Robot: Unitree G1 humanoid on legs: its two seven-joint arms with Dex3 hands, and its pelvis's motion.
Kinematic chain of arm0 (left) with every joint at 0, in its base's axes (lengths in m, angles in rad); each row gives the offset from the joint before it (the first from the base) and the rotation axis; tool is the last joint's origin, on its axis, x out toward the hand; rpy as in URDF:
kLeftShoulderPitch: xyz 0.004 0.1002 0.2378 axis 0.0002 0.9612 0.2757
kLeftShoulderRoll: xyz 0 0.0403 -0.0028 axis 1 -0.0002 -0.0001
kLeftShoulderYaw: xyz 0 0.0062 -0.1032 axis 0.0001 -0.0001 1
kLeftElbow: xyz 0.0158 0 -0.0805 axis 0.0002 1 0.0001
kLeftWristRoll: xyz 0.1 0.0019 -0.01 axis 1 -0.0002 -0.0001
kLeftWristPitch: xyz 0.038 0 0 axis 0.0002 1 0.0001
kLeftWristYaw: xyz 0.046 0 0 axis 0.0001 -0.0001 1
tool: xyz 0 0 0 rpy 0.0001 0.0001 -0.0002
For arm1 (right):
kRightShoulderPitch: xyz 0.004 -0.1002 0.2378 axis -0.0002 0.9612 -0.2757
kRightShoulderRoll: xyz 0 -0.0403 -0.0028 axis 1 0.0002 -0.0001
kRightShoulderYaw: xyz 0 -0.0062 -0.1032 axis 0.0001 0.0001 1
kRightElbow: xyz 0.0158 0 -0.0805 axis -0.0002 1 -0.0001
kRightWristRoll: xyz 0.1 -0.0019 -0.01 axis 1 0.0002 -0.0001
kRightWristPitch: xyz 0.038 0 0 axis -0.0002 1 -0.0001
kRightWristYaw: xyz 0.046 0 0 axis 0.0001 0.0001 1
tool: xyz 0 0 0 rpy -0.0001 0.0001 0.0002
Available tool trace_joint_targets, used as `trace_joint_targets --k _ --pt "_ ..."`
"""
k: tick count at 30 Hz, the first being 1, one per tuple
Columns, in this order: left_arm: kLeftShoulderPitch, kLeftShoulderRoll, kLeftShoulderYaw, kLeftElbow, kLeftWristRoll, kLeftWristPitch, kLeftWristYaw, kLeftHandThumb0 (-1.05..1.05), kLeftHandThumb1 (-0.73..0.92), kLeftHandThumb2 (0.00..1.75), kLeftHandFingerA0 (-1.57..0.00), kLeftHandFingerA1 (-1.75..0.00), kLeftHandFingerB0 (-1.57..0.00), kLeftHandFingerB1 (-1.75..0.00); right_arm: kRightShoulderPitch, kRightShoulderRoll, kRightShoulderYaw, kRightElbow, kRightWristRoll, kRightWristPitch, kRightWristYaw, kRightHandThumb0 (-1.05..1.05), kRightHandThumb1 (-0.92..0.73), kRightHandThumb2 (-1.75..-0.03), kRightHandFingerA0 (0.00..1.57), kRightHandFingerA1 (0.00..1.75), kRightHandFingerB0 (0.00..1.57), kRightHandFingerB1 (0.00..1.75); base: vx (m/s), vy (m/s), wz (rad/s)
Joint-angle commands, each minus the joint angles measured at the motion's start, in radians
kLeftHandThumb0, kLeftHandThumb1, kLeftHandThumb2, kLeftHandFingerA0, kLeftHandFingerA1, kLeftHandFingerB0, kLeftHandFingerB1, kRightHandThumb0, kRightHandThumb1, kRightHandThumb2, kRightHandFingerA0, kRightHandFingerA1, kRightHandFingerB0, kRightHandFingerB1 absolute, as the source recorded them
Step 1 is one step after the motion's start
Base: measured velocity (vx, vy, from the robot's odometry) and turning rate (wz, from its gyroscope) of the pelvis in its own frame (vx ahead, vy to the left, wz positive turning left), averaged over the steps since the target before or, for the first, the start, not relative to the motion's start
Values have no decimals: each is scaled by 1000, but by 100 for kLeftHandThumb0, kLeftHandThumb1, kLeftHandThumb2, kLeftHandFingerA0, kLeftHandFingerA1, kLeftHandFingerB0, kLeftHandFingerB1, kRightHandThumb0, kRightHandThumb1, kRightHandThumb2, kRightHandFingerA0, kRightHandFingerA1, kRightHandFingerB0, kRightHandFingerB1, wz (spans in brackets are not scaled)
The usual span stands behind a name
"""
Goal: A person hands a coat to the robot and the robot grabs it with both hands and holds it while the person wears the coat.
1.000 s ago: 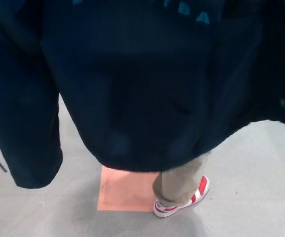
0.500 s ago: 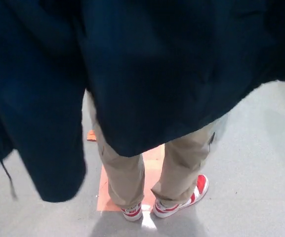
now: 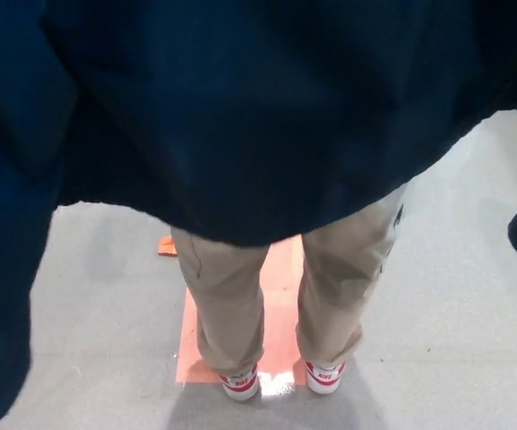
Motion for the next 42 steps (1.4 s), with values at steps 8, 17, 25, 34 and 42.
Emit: trace_joint_targets --k 8,17,25,34,42 --pt "-29 41 7 7 -8 52 13 -36 74 69 -97 -175 -75 -147 -37 -33 -7 6 14 58 -4 -35 -78 -63 97 175 73 169 0 0 0" --pt "-55 54 -6 11 5 62 -15 -35 80 64 -91 -175 -66 -137 -64 -36 7 12 1 66 -2 -39 -57 -95 126 142 102 128 0 0 0" --pt "-66 72 -8 11 2 43 -12 -36 78 62 -92 -175 -59 -164 -88 -27 9 15 6 74 -14 -35 -76 -61 94 175 67 174 0 0 0" --pt "-57 71 -17 12 9 54 -1 -44 59 93 -123 -144 -80 -116 -76 -36 24 15 -6 81 -8 -40 -57 -94 125 144 100 128 0 0 0" --pt "-50 69 -17 14 7 74 -32 -39 77 63 -95 -175 -66 -159 -68 -37 21 17 4 69 -4 -33 -77 -63 94 175 74 161 0 0 0"
